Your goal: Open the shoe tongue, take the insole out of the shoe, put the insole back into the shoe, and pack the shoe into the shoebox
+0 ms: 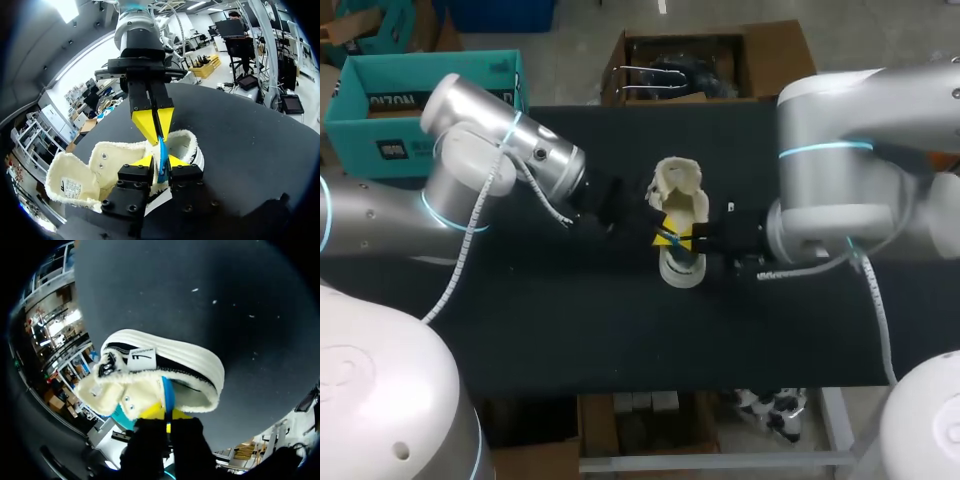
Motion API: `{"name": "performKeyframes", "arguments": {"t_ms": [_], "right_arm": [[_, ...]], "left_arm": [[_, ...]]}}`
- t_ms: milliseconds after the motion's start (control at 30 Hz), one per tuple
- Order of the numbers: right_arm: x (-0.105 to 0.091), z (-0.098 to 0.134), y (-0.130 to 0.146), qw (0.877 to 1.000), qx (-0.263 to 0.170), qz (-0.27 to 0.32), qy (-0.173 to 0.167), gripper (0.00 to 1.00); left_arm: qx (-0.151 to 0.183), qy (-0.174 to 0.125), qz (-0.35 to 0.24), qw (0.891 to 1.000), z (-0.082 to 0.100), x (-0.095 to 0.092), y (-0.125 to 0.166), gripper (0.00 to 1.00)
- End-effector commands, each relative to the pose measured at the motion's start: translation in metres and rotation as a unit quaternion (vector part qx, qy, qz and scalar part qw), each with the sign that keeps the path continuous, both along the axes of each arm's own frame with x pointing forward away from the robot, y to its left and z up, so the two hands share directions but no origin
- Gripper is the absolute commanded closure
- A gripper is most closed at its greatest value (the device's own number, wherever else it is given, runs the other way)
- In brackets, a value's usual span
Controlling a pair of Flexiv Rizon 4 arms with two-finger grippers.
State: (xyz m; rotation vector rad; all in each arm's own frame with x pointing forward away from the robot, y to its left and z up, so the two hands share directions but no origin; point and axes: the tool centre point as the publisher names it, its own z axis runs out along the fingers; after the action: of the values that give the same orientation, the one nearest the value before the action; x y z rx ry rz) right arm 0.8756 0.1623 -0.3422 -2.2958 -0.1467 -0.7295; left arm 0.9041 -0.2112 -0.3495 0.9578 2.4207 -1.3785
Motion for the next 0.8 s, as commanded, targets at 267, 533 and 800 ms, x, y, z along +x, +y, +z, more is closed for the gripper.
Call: {"name": "performKeyframes", "arguments": {"t_ms": [267, 533, 800], "right_arm": [[0.008, -0.021, -0.001, 0.998, -0.020, 0.023, 0.052, 1.00], [-0.003, -0.032, 0.004, 0.993, -0.051, 0.036, 0.101, 1.00], [-0.012, -0.041, 0.006, 0.988, -0.066, 0.044, 0.136, 1.00]], "left_arm": [[-0.006, 0.068, 0.036, 0.997, 0.041, -0.012, 0.044, 0.00], [0.017, 0.162, 0.094, 0.982, 0.077, -0.025, 0.071, 0.00], [0.045, 0.229, 0.164, 0.958, 0.094, -0.044, 0.091, 0.00]]}}
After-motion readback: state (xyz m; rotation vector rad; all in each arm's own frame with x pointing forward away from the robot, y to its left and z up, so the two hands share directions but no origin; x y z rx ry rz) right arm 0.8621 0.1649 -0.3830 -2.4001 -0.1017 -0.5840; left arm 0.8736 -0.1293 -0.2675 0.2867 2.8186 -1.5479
